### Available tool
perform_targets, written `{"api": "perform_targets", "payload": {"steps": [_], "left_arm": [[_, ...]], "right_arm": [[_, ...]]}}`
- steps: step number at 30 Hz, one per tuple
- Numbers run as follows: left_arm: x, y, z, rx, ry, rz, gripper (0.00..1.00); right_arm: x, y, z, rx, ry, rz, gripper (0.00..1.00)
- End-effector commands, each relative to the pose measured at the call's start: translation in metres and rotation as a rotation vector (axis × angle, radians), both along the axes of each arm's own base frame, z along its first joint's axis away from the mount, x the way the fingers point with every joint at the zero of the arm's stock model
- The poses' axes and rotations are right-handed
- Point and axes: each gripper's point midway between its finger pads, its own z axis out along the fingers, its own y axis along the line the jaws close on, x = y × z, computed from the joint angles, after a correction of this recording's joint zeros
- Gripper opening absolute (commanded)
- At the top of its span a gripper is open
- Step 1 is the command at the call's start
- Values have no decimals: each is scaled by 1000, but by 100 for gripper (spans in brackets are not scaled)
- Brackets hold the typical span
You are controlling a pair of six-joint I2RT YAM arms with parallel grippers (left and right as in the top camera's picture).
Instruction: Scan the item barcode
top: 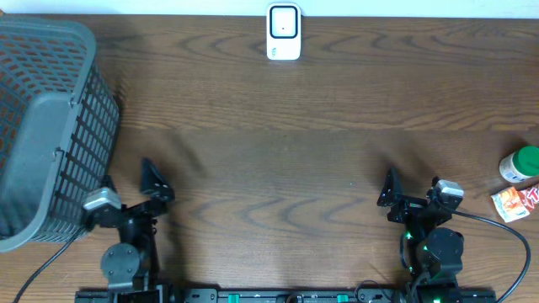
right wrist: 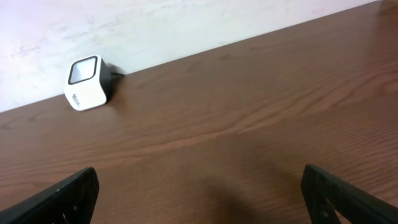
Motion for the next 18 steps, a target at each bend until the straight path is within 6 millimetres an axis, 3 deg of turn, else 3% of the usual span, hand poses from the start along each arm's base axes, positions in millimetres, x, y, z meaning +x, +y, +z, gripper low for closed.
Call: {"api": "perform_targets", "payload": {"steps": [1,6,10,18], "left_arm": [[5,-15,-15,135,40,-84,98],[5,-17,-33,205,116,-103,98],[2,-21,-60,206,227,-129,98],[3,-26,-59,262,229,-153,98]], "right_arm": [[0,-1,-2,9,5,-6,99],[0,-1,-2,9,5,-6,99],[0,-1,-2,9,5,-6,99],[0,-1,-2,9,5,-6,99]]}}
